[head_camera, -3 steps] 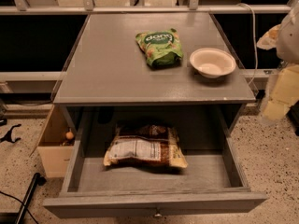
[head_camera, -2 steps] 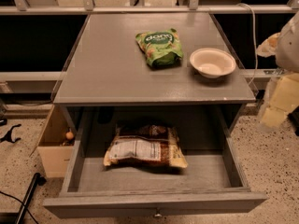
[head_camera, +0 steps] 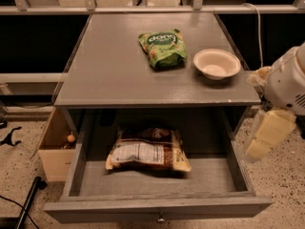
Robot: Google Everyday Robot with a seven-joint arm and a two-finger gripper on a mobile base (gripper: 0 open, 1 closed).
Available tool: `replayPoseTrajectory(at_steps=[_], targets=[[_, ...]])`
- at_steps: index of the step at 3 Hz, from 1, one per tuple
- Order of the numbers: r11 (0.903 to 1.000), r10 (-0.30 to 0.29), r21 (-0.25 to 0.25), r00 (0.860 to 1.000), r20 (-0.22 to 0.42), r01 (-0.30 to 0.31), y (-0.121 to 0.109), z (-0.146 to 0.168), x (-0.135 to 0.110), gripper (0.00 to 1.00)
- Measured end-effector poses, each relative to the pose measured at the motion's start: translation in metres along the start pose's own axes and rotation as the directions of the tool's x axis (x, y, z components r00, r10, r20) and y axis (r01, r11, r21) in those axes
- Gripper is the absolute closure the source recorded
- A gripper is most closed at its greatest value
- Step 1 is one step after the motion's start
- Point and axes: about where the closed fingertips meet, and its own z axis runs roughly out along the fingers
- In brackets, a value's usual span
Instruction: Pick brown chip bag from top drawer and place on counter
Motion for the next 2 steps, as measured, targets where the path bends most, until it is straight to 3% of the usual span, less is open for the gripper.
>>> replayPoseTrajectory(at_steps=[1, 2], targets=[[0.9992, 0.025, 0.031, 0.998, 0.053, -0.026, 0.01, 0.022, -0.004, 0.0], [0.9942, 0.041, 0.092, 0.989, 0.142, -0.055, 0.029, 0.075, -0.014, 0.0]])
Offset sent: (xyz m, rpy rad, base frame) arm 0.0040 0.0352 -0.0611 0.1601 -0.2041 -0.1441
